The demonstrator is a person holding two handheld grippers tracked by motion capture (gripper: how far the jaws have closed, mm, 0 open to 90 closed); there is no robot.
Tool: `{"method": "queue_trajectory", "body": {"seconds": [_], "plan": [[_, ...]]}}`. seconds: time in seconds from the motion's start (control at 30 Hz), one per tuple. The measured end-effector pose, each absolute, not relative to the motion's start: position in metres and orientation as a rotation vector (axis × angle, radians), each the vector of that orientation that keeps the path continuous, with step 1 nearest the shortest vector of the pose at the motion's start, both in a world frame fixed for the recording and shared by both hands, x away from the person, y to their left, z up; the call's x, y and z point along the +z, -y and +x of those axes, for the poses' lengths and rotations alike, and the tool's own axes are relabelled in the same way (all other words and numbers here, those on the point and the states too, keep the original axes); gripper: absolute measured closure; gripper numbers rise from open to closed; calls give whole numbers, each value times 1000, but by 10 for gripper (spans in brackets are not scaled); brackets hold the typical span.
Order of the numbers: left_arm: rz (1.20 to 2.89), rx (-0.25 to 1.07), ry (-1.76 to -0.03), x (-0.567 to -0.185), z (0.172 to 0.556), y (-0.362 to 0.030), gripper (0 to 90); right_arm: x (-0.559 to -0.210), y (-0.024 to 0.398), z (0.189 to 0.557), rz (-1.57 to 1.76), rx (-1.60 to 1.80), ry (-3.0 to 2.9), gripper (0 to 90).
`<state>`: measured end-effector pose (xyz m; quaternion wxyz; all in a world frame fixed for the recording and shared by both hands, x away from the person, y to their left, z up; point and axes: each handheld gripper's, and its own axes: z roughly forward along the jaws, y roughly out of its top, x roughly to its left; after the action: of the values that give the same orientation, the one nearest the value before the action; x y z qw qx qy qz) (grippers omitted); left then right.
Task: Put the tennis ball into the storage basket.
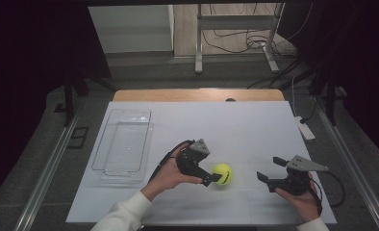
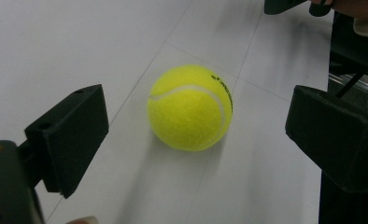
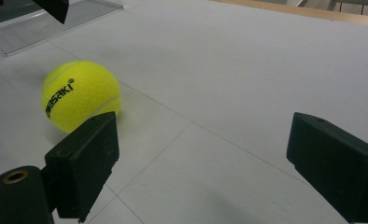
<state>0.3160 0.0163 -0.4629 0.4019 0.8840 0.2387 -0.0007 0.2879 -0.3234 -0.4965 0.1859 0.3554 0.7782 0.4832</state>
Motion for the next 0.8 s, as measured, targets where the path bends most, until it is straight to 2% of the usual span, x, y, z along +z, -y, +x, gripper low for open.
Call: {"method": "queue_trajectory", "body": {"seconds": [0.8], "plan": [[2271,-24,-589,-465,321,3,54,-496,325,287,1003,1364,-2185,96]]}}
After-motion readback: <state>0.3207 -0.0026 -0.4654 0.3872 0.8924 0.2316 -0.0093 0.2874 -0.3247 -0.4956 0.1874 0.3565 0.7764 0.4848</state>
